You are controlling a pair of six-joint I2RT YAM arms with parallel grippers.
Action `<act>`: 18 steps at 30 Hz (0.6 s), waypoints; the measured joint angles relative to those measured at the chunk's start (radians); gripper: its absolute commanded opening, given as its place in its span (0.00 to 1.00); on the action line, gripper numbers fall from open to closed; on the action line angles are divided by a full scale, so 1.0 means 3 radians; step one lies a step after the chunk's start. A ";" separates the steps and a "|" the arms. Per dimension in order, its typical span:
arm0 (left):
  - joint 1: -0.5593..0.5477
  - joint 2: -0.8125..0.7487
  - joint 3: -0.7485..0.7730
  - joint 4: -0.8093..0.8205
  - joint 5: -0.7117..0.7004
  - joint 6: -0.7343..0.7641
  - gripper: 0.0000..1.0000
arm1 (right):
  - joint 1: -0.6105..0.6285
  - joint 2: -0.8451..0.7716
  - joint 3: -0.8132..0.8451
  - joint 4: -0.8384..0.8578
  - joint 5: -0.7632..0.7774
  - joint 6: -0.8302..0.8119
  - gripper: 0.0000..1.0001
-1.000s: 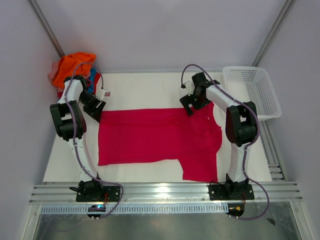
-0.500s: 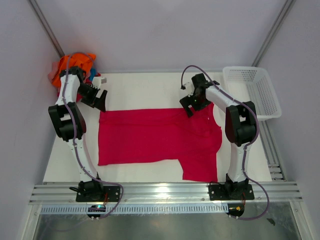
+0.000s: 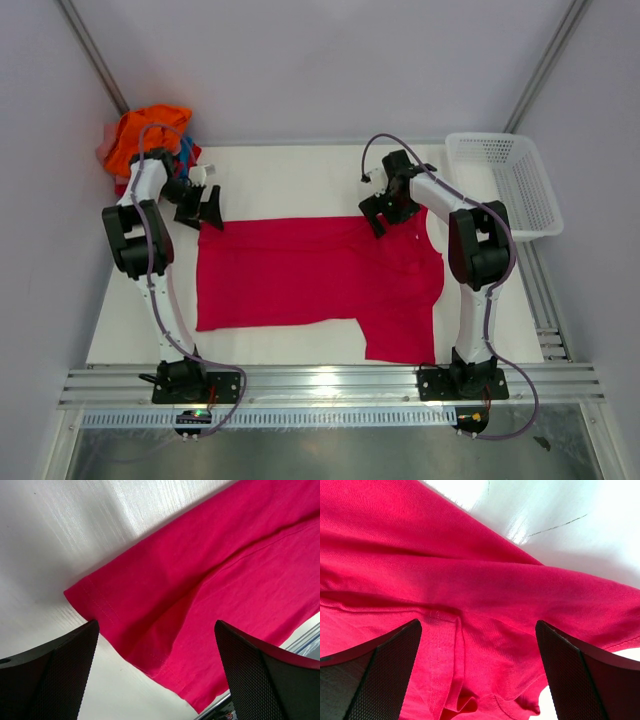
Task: Fold and stack the t-shirts
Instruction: Fold the flattened tshirt in 1/3 of the way
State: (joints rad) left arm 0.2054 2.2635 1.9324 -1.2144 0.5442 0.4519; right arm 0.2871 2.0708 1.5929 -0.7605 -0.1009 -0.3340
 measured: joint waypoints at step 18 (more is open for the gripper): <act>0.0000 -0.0051 -0.0212 -0.0369 0.0212 0.0725 0.99 | 0.0000 0.0088 0.0000 -0.0003 0.0003 0.0000 0.99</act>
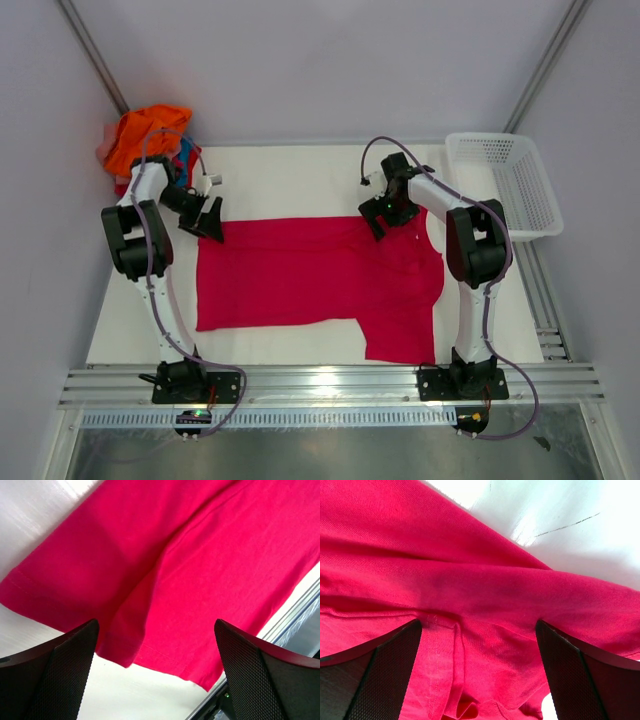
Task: Fold and stack the t-shirts
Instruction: Fold the flattened tshirt in 1/3 of the way
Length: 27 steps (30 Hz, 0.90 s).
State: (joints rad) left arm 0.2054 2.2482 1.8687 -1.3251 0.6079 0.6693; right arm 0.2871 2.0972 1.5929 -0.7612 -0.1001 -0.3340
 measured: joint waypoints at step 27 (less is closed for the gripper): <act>-0.0075 -0.0608 -0.0661 -0.0065 -0.0481 0.1054 0.99 | 0.0078 0.0013 0.1041 -0.0263 0.0018 0.0089 0.99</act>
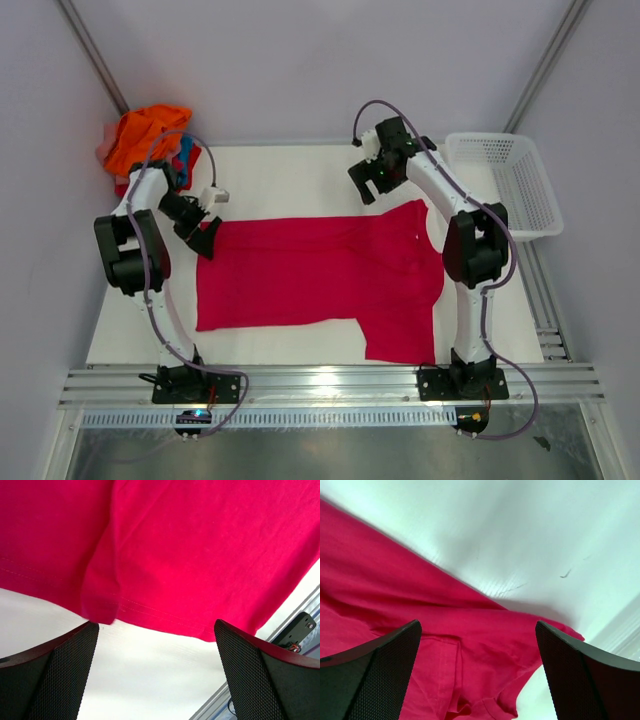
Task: Fold and stack the t-shirts
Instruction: Fold the flattened tshirt in 1/3 of the way
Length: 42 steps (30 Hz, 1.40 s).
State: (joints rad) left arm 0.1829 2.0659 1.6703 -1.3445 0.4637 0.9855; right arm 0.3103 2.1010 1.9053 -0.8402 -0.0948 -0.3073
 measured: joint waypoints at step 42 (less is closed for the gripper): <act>-0.0072 -0.0121 -0.0301 0.2229 0.1017 -0.2808 0.99 | 0.0699 0.0802 0.0140 0.0568 0.0205 0.0062 0.99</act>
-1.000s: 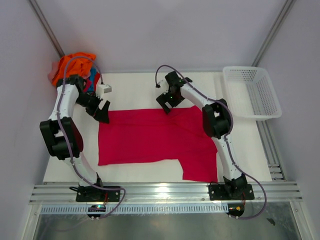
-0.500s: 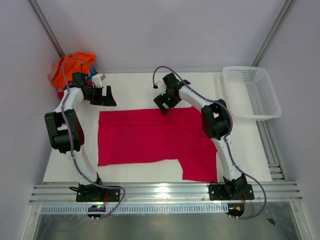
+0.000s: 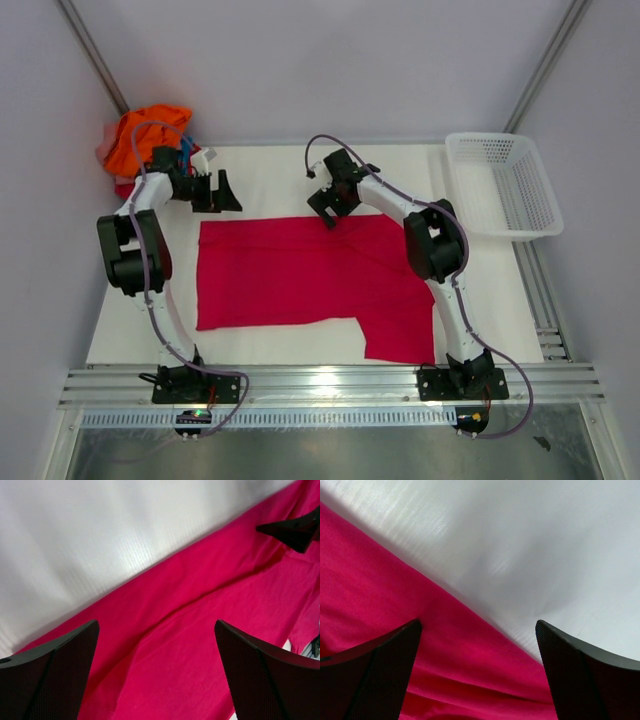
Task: Fold and stack the t-shirts
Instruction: Fold the flattened tshirt in 1/3 of the way
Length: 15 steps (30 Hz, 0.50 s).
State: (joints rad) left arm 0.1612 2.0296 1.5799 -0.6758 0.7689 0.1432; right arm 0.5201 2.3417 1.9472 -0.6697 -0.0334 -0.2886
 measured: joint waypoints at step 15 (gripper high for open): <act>-0.0193 0.0196 0.0187 -0.0518 0.0125 0.0242 0.99 | 0.0008 0.0094 0.0209 -0.0042 0.0937 0.0010 1.00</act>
State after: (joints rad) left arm 0.1032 2.0884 1.6360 -0.8310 0.8062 0.2157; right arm 0.5224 2.3699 2.0098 -0.6823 0.2478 -0.2855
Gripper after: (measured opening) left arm 0.991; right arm 0.994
